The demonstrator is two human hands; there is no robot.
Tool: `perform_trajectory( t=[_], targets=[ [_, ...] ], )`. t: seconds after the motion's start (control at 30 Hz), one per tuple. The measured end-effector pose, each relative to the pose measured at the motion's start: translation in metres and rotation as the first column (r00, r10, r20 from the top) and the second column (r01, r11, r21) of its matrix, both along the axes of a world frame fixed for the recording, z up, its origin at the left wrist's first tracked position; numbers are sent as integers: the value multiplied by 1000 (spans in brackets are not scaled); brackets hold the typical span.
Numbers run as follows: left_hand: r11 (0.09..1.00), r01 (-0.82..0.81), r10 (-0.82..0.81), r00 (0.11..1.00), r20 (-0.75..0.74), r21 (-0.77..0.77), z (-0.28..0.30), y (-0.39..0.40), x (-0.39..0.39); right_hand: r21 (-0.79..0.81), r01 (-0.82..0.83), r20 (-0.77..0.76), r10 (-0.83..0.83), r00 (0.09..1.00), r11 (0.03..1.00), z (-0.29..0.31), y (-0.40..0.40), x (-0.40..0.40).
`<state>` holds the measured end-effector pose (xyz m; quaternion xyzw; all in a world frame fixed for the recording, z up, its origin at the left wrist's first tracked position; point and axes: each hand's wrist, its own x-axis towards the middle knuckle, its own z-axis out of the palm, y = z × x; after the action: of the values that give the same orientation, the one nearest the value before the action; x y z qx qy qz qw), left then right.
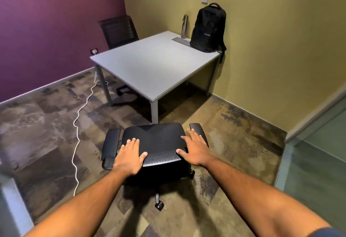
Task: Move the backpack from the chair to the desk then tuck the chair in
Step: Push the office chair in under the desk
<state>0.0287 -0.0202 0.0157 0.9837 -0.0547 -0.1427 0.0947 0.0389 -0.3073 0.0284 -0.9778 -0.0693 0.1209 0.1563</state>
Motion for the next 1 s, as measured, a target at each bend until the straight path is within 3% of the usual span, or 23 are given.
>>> perform_trajectory(
  t=[0.13,0.33,0.5,0.67,0.83,1.0],
  targets=[
    [998,7,-9,999,-45,-61,-6,11,-17,12,-119,-134,120,984,993,-9,1,-7],
    [991,135,-135,991,-22,0,-15,21,-22,-143,-287,-73,279,957,947,-17,-7,-12],
    [981,182,-182,983,-2,61,-23,23,-18,-180,-369,-51,366,929,912,-22,-17,-6],
    [984,156,-155,988,-19,89,-27,16,-13,-211,-365,-46,363,931,907,-23,-21,5],
    [984,142,-150,987,60,110,-30,10,-21,-231,-294,82,320,944,927,-33,-16,-7],
    [980,155,-171,977,127,126,-37,4,-42,-234,-271,55,291,955,934,-39,-15,-30]
  ],
)
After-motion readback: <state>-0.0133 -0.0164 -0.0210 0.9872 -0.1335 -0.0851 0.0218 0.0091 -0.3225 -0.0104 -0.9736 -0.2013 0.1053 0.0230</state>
